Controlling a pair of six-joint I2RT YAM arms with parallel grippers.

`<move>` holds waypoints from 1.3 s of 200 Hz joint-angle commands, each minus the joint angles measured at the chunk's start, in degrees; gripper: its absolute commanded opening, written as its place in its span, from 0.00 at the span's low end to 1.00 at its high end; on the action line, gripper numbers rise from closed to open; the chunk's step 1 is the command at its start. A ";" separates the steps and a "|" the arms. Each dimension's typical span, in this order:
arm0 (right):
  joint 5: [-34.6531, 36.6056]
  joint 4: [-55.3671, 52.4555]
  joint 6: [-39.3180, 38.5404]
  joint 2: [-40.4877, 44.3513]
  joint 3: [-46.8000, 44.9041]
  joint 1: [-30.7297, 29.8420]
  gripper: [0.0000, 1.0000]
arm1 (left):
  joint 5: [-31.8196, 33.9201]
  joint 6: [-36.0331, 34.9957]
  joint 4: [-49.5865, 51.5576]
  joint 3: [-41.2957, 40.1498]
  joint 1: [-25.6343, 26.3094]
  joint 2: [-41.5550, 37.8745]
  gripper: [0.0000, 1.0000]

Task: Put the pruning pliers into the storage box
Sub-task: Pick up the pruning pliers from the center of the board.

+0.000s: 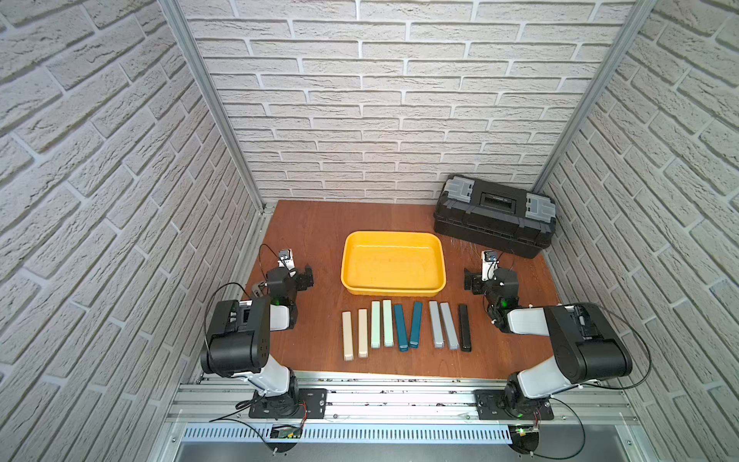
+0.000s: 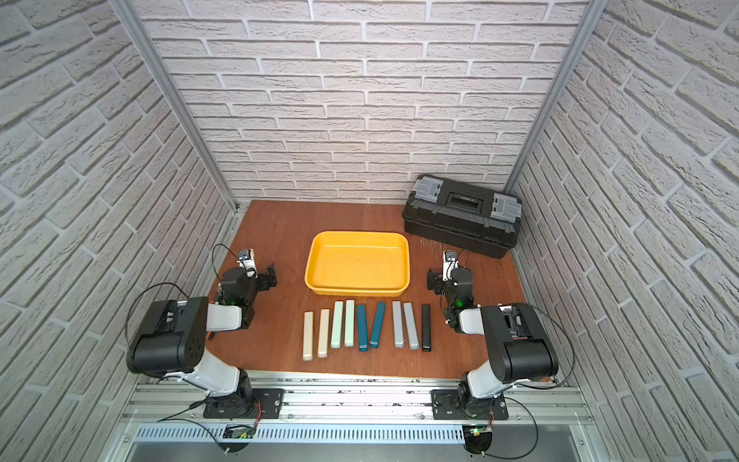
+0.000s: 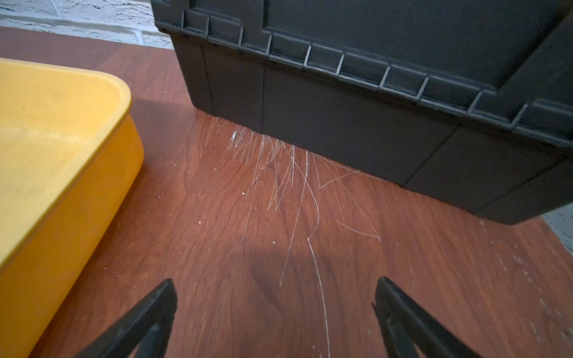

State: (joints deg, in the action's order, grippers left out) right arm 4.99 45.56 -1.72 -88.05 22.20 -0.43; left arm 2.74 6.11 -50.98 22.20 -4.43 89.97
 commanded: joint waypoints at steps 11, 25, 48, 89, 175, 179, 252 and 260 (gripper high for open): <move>-0.78 1.29 0.92 1.21 0.99 0.29 0.99 | 0.52 -0.31 -2.27 -0.26 0.24 0.20 0.98; -0.78 1.38 0.90 1.21 0.98 0.34 0.99 | 0.51 -0.31 -2.22 -0.31 0.24 0.20 0.98; -0.78 1.39 0.90 1.21 1.00 0.32 0.99 | 0.51 -0.27 -2.25 -0.24 0.21 0.20 0.98; -0.78 1.37 0.92 1.22 0.94 0.33 0.99 | 0.51 -0.30 -2.26 -0.31 0.23 0.20 0.98; -0.72 0.93 0.99 1.21 1.21 0.33 0.99 | -4.86 -0.24 -1.99 -0.05 -1.27 0.20 0.98; -0.72 0.93 0.99 1.21 1.22 0.34 0.99 | -5.02 -0.22 -1.96 -0.05 -1.36 0.20 0.98; 5.37 -7.91 3.32 6.77 3.57 0.25 0.99 | 2.71 3.49 27.47 12.24 -1.65 -6.27 0.98; 4.74 -10.92 3.88 7.01 5.42 0.23 0.99 | 2.18 2.78 36.06 17.09 -1.41 -6.24 0.98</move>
State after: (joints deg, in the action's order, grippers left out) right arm 7.97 39.90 0.10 -83.31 23.73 -0.36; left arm 1.67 7.73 -37.47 27.42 -5.96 87.02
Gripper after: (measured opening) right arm 0.990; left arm 0.982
